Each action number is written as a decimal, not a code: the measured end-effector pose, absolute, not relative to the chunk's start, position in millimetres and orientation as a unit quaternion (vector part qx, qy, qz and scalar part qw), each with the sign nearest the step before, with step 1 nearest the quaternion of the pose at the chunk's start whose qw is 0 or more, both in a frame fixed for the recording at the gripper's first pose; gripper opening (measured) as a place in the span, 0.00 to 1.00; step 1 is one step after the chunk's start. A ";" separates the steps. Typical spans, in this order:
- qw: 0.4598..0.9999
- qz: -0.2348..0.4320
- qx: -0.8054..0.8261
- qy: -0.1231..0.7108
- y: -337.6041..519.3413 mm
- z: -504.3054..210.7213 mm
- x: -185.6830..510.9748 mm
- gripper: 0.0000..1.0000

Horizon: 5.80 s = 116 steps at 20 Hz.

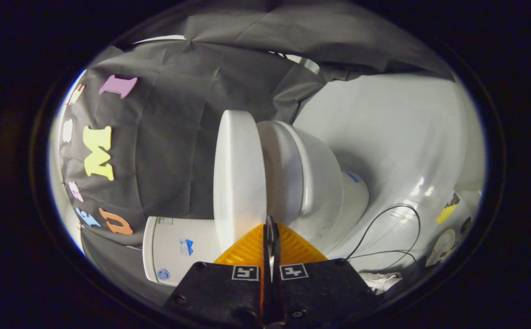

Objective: Open the toilet lid.

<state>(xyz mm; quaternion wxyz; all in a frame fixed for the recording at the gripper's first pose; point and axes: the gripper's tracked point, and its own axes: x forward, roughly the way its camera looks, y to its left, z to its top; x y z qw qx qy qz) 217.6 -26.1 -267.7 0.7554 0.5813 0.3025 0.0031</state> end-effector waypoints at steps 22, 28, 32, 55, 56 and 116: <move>0.854 0.037 0.450 0.258 16.1 -152.9 219.5 0.04; 0.880 0.037 0.401 0.252 35.5 -128.2 218.9 0.04; 0.892 0.027 0.377 0.249 45.9 -115.7 218.0 0.04; 0.951 0.021 0.214 0.222 127.9 -52.1 216.6 0.05; 0.954 0.022 0.204 0.220 132.7 -50.2 215.7 0.06; 0.991 0.127 -0.038 0.016 208.8 61.9 120.0 0.65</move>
